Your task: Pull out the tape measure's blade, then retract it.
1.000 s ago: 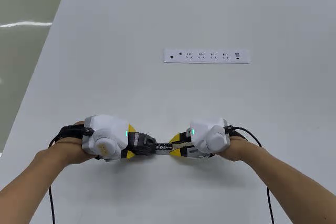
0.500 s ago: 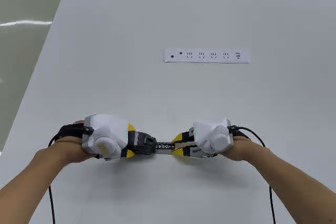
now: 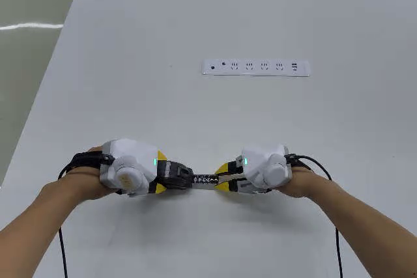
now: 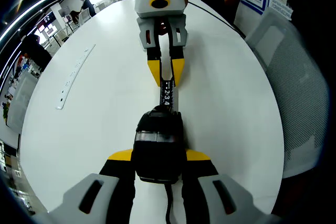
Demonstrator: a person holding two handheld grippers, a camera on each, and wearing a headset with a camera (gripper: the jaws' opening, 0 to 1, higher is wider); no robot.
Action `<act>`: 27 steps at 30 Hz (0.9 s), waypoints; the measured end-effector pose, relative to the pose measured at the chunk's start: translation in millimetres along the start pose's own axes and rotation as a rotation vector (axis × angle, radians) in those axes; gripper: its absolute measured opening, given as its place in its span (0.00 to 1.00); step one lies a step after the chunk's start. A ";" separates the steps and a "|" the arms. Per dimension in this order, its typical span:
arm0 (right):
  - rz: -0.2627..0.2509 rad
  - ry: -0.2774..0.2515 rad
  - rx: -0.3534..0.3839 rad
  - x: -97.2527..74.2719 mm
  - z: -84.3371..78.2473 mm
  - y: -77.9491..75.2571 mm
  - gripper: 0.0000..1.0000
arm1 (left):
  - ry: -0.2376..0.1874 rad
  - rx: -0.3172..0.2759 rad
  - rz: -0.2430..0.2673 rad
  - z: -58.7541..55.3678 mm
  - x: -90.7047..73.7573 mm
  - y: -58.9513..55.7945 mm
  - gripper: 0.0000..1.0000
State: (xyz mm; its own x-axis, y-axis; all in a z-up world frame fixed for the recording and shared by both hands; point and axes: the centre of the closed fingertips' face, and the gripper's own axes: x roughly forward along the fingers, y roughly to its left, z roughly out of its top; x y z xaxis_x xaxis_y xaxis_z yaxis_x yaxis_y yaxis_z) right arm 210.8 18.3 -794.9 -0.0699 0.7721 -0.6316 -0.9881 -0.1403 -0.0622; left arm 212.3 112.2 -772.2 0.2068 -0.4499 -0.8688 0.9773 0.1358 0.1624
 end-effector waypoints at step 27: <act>0.000 0.007 -0.009 -11.3 -8.2 1.4 0.11 | 0.001 0.001 0.000 -1.1 2.3 -0.4 0.29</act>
State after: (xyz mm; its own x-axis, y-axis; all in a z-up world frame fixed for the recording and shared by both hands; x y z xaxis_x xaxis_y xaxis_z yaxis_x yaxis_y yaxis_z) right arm 211.3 4.4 -794.2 -0.0691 0.7679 -0.6369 -0.9868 -0.1462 -0.0692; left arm 212.4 112.1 -774.8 0.2067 -0.4489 -0.8693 0.9774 0.1350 0.1626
